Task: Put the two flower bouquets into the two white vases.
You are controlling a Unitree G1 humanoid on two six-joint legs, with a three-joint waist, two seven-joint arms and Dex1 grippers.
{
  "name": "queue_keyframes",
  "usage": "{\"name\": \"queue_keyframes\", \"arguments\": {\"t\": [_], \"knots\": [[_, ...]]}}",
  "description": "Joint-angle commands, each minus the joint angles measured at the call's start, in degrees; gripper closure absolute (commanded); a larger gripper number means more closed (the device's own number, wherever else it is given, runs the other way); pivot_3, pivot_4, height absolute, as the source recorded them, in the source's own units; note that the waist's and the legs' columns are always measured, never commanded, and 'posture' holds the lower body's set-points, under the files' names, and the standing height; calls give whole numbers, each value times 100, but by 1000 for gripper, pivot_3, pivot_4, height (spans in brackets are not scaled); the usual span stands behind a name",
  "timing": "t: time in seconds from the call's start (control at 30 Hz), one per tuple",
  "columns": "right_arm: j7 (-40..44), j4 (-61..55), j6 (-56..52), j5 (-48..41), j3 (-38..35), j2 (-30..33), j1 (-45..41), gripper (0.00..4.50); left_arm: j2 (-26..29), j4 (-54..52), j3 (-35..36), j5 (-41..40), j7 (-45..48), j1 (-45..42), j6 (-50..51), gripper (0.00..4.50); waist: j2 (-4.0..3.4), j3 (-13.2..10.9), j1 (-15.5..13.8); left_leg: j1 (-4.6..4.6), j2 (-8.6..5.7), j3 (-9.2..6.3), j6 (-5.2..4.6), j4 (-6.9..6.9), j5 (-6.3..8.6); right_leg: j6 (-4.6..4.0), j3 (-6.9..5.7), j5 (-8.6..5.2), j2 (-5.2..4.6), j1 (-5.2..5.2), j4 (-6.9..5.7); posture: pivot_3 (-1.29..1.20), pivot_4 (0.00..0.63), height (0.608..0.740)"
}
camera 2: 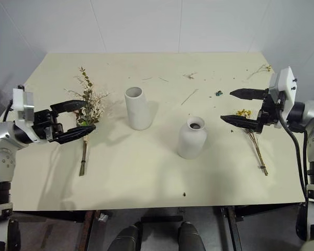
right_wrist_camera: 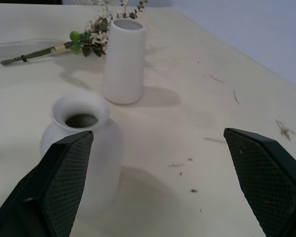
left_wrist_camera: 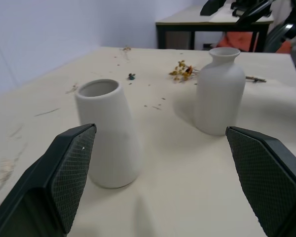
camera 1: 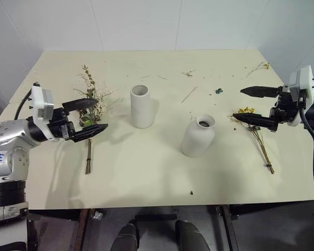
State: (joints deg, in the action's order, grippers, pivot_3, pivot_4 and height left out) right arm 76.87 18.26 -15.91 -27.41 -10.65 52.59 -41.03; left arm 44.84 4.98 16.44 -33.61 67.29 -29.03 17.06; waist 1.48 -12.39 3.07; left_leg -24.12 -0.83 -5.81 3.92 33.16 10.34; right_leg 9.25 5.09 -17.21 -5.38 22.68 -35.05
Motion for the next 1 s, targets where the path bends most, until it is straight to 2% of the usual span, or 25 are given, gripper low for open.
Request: {"name": "queue_keyframes", "arguments": {"t": [0.03,0.13,0.23,0.33,0.43,0.6,0.83,1.0], "knots": [[-113,213,49,54,-302,289,-84,0,49,-197,66,-121,4,-121,8,8,-1,0,5,1,0,1,0,0,0,0,1,0,0,0,-1,0,150,740],[-130,594,199,240,-277,382,-140,0,13,-259,62,-107,-63,-154,-14,8,-1,0,4,2,1,0,0,1,0,0,0,0,3,1,-3,0,150,740],[-258,1236,170,923,105,799,-123,0,5,-391,-16,-182,-56,-329,84,8,-1,-1,0,1,-1,1,0,7,0,0,0,0,1,-1,-4,0,150,740],[-556,1678,-338,1367,408,1023,-341,0,62,-605,-60,-273,-5,-439,199,8,-1,0,-15,0,-4,1,0,8,0,0,0,0,-3,-1,-3,0,150,740],[-636,2082,-930,1724,782,1024,-795,0,82,-775,-107,-306,-40,-624,302,8,-2,-1,25,1,-3,2,0,10,0,0,2,0,-1,-1,-4,0,150,740],[-488,2702,-1204,2396,1412,1004,-1344,0,15,-1072,-200,-330,-190,-703,410,8,-8,-3,41,5,0,8,0,9,0,-1,7,0,4,1,-9,0,150,740],[-442,3701,-1782,3041,2026,686,-1988,0,-136,-1824,193,-589,-729,108,661,8,-10,-4,38,2,0,12,1,9,3,0,11,-1,3,3,-6,0,150,740],[-602,4436,-1374,3421,2260,421,-2134,0,-137,-2329,328,-780,-1006,570,770,8,-9,-5,30,0,-1,12,1,16,3,0,11,-1,3,5,-11,0,150,740]]}}
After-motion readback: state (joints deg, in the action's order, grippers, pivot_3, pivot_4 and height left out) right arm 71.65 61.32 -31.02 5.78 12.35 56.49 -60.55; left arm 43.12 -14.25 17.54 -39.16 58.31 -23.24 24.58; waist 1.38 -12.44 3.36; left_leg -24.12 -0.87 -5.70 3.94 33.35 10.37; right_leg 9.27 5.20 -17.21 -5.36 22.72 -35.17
